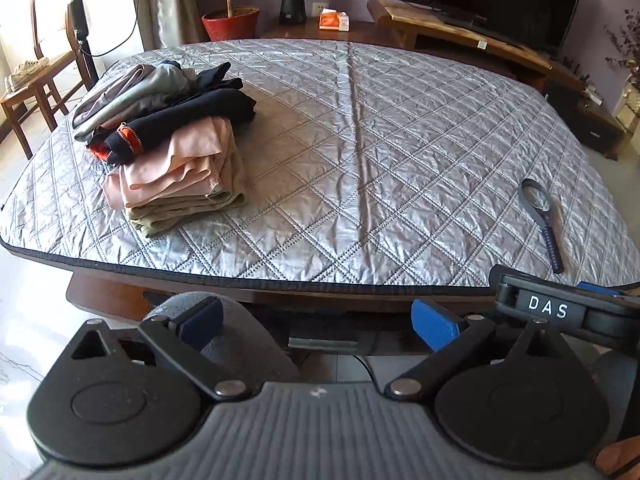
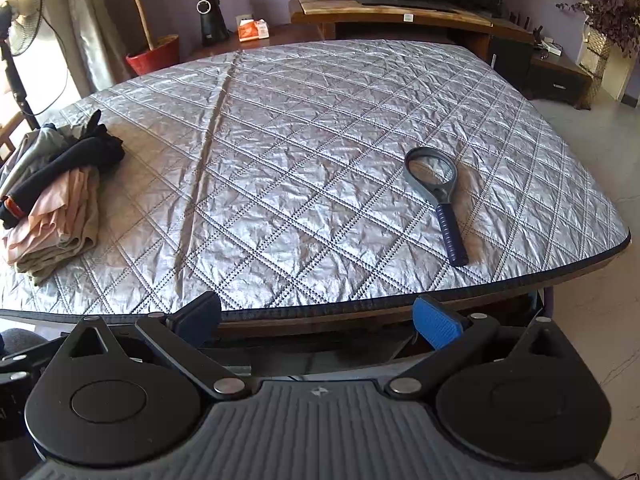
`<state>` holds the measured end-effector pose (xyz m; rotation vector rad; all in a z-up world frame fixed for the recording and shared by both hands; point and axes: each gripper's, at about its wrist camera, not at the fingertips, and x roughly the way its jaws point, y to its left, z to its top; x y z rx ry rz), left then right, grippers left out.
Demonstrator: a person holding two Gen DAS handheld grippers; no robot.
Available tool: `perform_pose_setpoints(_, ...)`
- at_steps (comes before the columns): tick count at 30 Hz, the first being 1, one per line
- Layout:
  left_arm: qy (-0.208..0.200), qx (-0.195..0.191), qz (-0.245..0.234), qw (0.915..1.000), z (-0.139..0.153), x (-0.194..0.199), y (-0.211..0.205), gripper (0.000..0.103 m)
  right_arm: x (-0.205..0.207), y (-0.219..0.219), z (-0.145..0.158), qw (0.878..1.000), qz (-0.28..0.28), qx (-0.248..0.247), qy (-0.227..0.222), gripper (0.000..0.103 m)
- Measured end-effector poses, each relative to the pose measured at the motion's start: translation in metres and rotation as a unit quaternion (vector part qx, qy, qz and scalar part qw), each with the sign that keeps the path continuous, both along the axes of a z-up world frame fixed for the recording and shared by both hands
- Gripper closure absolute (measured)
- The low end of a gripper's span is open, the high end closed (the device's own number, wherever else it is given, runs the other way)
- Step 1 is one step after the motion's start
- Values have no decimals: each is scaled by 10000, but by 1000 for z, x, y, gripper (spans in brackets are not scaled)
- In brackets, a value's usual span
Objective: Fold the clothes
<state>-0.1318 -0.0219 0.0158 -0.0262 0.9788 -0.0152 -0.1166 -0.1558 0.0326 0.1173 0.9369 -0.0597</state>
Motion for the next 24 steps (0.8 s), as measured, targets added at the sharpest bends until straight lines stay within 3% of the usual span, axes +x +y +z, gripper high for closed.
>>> perform_pose_setpoints(15,-14,-54,-13,10000,-4,-1,3,1,-1,20,2,9990,249,-364,-59,0)
perform_pose_setpoints(24,-5,4,33,10000,-5,1,5,1,0,18,1,9992,257,-296,-18,0)
